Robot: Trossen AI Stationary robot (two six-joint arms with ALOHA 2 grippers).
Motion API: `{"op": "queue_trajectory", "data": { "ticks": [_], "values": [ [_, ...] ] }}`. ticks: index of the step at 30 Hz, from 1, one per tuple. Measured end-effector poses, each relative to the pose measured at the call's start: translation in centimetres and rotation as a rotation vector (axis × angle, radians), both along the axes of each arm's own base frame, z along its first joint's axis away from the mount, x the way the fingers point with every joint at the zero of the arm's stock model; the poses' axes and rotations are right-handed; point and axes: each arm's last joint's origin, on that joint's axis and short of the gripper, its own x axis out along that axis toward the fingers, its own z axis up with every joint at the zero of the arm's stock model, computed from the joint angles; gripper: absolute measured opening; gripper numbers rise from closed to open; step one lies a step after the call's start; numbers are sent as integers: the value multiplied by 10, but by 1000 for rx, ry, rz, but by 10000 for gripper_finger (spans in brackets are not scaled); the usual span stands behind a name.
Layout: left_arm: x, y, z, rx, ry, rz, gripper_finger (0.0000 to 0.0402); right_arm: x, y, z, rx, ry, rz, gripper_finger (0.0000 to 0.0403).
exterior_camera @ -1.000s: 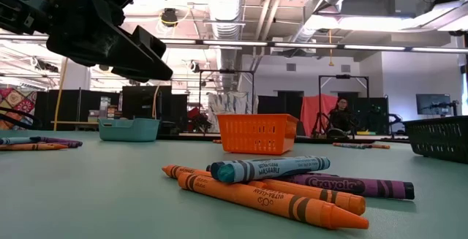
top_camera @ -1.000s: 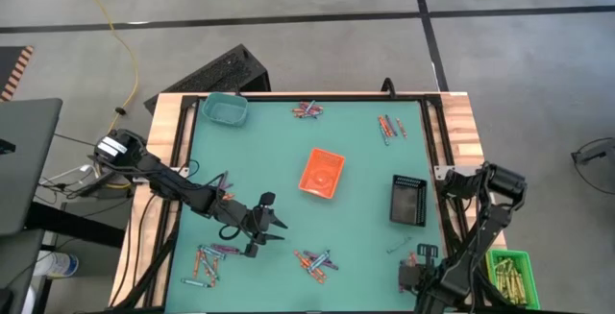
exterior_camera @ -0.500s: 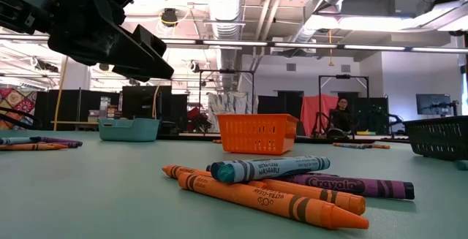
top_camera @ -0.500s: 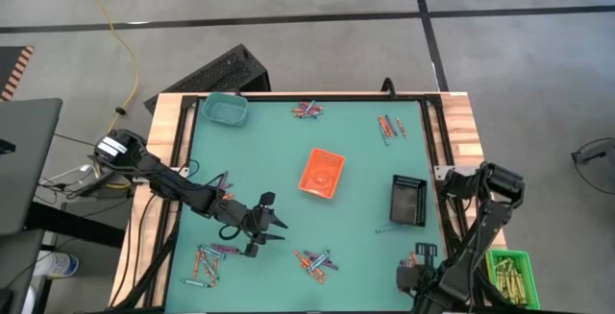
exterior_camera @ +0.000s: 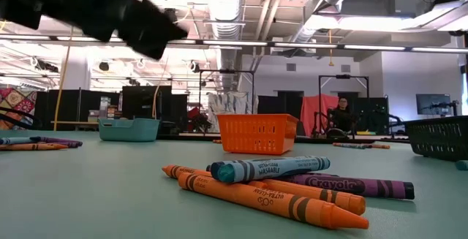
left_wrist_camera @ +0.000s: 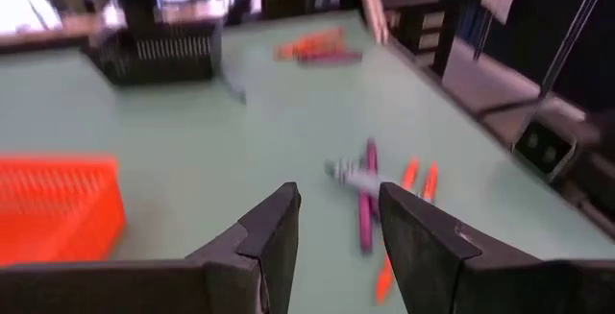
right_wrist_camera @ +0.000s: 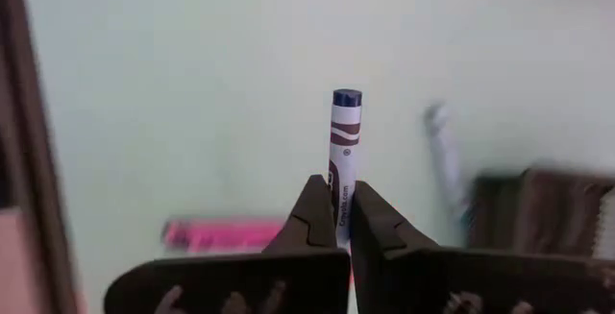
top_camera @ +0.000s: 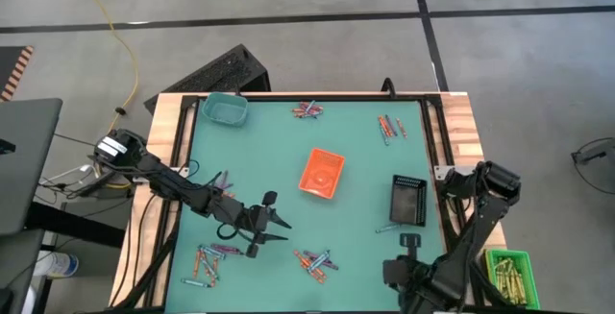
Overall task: Sort crayons
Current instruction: Put the blue crayon into the blue bin
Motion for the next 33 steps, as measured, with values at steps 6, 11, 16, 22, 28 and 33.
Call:
{"op": "queue_trajectory", "data": {
  "ticks": [6, 11, 16, 22, 28, 33],
  "values": [
    [10, -4, 22, 149, -164, -23, 135, 34, -20, 14, -138, -175, 17, 5],
    [22, -10, 48, 320, -295, -12, 135, 63, -35, 32, -272, -343, 26, 5],
    [34, -11, 73, 418, -384, 28, 135, 89, -43, 53, -338, -453, 74, 5],
    [42, -6, 86, 435, -408, 63, 135, 111, -43, 73, -362, -535, 168, 5],
    [42, -6, 87, 410, -440, -47, 135, 121, -38, 88, -383, -600, 250, 5],
    [42, -7, 89, 390, -479, -94, 135, 129, -39, 93, -402, -636, 284, 5]
  ]
}}
